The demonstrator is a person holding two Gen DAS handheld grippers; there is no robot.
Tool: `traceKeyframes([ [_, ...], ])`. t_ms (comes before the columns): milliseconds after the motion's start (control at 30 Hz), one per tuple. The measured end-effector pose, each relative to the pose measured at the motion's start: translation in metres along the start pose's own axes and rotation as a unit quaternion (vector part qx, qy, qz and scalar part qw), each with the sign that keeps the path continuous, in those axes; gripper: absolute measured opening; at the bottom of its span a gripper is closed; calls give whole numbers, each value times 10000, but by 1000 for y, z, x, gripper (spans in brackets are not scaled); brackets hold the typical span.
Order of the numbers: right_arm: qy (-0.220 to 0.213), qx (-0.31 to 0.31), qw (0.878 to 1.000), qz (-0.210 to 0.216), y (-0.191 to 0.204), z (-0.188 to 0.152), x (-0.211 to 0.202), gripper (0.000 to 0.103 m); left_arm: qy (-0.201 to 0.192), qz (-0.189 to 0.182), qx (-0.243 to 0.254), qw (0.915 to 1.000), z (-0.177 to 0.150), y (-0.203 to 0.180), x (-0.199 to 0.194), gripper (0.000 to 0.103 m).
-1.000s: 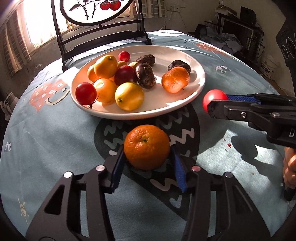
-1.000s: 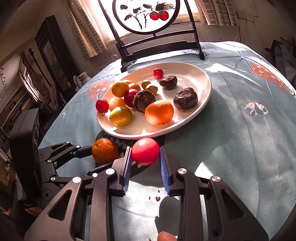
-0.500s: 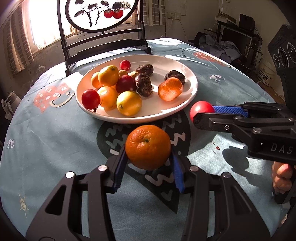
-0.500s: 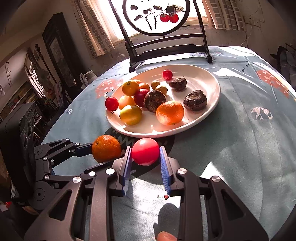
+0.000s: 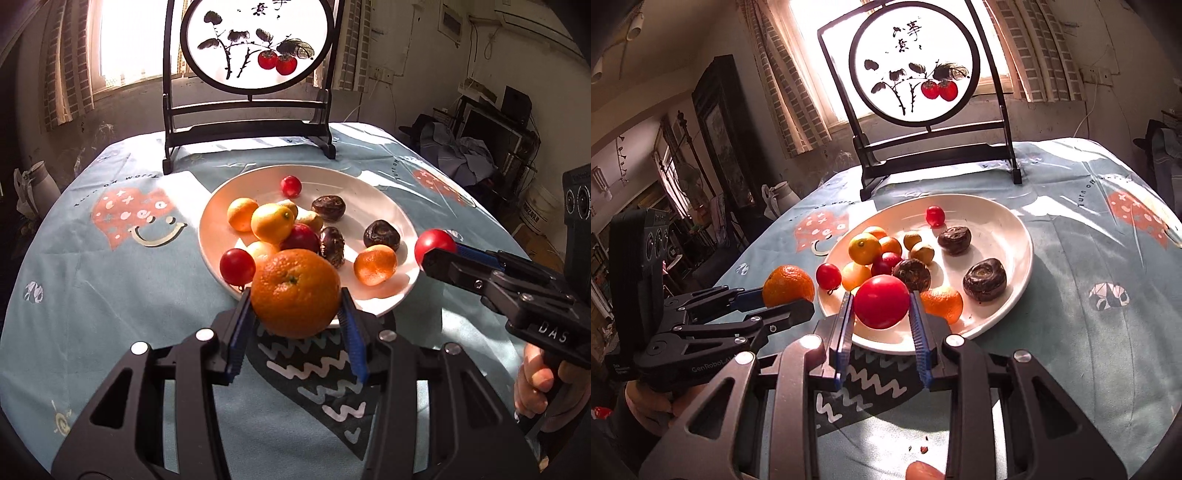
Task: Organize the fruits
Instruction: 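Place the tomato and mandarin in the white plate, opening both tools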
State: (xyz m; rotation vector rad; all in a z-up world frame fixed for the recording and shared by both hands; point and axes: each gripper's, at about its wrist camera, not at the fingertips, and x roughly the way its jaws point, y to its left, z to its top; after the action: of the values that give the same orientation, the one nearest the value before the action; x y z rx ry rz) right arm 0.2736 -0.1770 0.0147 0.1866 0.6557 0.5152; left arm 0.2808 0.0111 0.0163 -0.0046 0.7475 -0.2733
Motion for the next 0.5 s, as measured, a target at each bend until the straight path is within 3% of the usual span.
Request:
traceKeyframes([
  [267,-227,239,9993,-202,-19,34,24,30,-144,251,-337,9990,45,11,28,46],
  [500,-289,390,9983,-327,-34,50,42,30,-227,498,-212,9983,73,4,59,46],
])
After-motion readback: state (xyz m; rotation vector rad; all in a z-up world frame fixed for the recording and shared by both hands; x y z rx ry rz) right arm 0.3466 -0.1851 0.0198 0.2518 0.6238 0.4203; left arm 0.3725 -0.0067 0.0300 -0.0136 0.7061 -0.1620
